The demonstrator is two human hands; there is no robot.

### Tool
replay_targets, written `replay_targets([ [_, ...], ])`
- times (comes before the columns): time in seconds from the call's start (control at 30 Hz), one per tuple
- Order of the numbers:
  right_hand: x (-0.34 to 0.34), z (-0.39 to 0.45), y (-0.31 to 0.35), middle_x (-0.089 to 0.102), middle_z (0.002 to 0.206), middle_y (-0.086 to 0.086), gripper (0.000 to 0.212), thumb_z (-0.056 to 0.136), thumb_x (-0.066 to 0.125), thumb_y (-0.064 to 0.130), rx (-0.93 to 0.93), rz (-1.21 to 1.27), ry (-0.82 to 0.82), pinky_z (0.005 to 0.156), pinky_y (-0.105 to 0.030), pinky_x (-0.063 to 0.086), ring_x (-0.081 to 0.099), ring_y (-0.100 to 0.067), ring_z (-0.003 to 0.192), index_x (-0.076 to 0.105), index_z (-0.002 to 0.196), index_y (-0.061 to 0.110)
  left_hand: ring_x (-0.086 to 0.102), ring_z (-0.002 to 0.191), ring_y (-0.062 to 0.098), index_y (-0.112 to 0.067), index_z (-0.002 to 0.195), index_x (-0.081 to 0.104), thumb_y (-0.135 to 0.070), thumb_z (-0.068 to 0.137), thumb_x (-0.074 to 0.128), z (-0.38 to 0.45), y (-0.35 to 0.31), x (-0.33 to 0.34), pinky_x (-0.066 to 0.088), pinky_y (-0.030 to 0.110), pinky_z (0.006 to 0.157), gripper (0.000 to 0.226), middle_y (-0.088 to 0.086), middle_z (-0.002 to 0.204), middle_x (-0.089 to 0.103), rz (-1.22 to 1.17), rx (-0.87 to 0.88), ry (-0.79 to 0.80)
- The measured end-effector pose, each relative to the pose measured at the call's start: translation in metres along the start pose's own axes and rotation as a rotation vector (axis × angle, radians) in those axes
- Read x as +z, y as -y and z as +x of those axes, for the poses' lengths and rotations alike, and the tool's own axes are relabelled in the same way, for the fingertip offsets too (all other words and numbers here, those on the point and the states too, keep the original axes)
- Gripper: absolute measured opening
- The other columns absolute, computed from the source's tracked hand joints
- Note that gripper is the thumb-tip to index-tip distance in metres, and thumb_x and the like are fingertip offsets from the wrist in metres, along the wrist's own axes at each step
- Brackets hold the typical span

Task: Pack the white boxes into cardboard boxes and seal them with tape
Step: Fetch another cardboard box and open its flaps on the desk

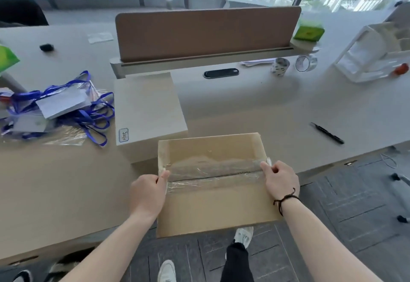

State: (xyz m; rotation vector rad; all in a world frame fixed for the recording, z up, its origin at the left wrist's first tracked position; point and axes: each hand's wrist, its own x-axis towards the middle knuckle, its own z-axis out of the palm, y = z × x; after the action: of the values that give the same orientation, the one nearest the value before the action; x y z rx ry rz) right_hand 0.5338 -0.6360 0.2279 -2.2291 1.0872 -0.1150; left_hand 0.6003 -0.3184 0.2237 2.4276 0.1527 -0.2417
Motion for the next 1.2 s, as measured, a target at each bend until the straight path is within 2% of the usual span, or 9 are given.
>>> replay_targets([
  [0.27,-0.045,0.145,-0.03,0.048,0.062,-0.004,0.045,0.097,0.059,0.039,-0.025,0.018,0.066,0.056,-0.035,0.031,0.044,-0.026,0.063,0.042,0.065,0.012,0.045,0.047,0.022,-0.015,0.048,0.036,-0.047,0.103,0.048,0.014,-0.104,0.09,0.03,0.034,0.05,0.065,0.0,0.044,0.042,0.027,0.015,-0.037],
  [0.47,-0.066,0.237,-0.032,0.048,0.063,-0.005,0.045,0.096,0.058,0.042,-0.083,0.028,0.109,0.056,-0.035,0.032,0.045,-0.026,0.062,0.042,0.067,0.011,0.044,0.049,0.025,-0.013,0.048,0.037,-0.045,0.103,0.048,0.058,-0.169,0.135,0.031,0.035,0.051,0.065,0.001,0.045,0.041,0.037,0.025,-0.095],
  [0.73,-0.063,0.29,-0.009,0.047,0.063,-0.005,0.044,0.096,0.059,0.039,-0.117,0.061,0.123,0.054,-0.036,0.027,0.044,-0.03,0.067,0.041,0.069,0.01,0.04,0.05,0.025,-0.015,0.045,0.033,-0.042,0.102,0.05,0.091,-0.199,0.151,0.027,0.037,0.051,0.066,-0.001,0.043,0.036,0.02,-0.015,-0.139],
  [0.97,-0.06,0.321,0.016,0.047,0.062,-0.005,0.044,0.096,0.061,0.039,-0.103,0.057,0.111,0.056,-0.038,0.027,0.044,-0.031,0.069,0.042,0.068,0.01,0.043,0.049,0.026,-0.013,0.045,0.038,-0.044,0.101,0.053,0.136,-0.217,0.153,0.027,0.036,0.049,0.065,0.001,0.043,0.042,0.051,-0.015,-0.149],
  [1.1,-0.057,0.334,0.025,0.045,0.062,-0.005,0.044,0.096,0.061,0.038,-0.088,0.052,0.103,0.055,-0.035,0.031,0.04,-0.027,0.064,0.041,0.069,0.009,0.05,0.054,0.031,-0.011,0.047,0.041,-0.045,0.101,0.053,0.155,-0.226,0.155,0.032,0.038,0.051,0.065,0.006,0.046,0.049,0.015,-0.028,-0.138],
  [1.2,-0.054,0.343,0.029,0.044,0.063,-0.007,0.048,0.096,0.062,0.037,-0.095,0.068,0.082,0.054,-0.032,0.03,0.038,-0.027,0.064,0.042,0.072,0.001,0.051,0.057,0.035,-0.012,0.046,0.041,-0.043,0.101,0.053,0.167,-0.232,0.156,0.038,0.041,0.055,0.064,0.007,0.047,0.049,-0.009,-0.027,-0.123],
])
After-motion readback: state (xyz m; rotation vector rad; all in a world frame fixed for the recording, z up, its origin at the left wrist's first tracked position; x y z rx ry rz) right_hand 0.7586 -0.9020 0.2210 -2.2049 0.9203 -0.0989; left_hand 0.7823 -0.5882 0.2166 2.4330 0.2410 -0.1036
